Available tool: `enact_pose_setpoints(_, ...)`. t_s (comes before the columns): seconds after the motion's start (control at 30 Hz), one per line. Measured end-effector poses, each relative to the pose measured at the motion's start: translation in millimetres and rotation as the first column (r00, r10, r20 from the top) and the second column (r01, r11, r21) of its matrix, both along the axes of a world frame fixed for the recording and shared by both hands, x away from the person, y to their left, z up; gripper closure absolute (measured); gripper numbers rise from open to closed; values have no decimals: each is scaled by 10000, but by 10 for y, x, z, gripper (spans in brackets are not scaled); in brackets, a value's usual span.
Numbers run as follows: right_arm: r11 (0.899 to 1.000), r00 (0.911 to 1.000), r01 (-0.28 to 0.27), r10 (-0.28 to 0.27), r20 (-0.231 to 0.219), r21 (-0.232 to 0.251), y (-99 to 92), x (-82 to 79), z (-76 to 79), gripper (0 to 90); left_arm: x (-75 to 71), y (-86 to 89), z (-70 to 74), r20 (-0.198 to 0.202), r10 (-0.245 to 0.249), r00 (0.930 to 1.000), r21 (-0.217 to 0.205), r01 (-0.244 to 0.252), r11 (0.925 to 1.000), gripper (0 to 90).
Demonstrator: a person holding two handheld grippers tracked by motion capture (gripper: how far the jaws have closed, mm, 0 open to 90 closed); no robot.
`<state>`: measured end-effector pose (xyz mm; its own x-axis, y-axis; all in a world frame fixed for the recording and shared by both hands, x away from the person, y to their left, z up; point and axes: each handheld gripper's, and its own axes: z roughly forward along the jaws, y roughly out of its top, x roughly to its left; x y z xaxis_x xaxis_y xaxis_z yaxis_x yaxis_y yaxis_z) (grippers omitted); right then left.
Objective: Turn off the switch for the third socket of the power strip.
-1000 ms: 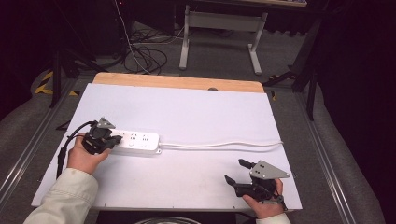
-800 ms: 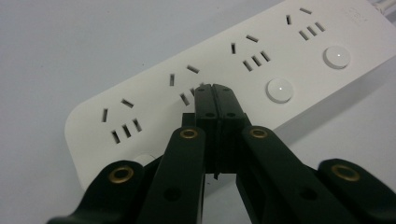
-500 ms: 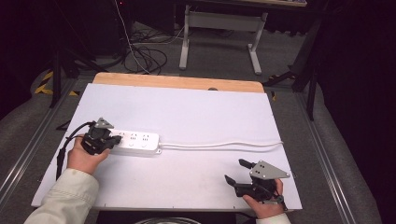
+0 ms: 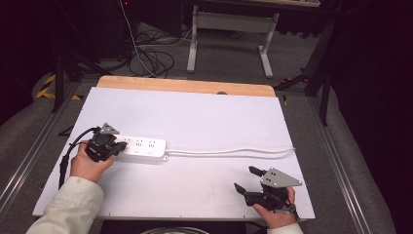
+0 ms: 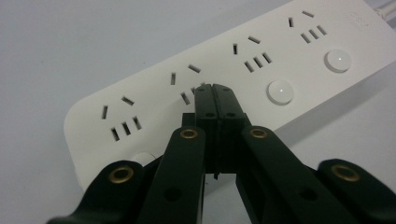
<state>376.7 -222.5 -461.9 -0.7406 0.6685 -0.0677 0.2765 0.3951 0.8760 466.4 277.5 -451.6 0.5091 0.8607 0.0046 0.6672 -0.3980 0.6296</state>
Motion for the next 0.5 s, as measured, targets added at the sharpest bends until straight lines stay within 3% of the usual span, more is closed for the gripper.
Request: enact_pose_setpoints(0.5,10000,10000,-9,9,1,-22,5,0,0,244,-5,1,-5,96,-7,10000,72,7,10000,900)
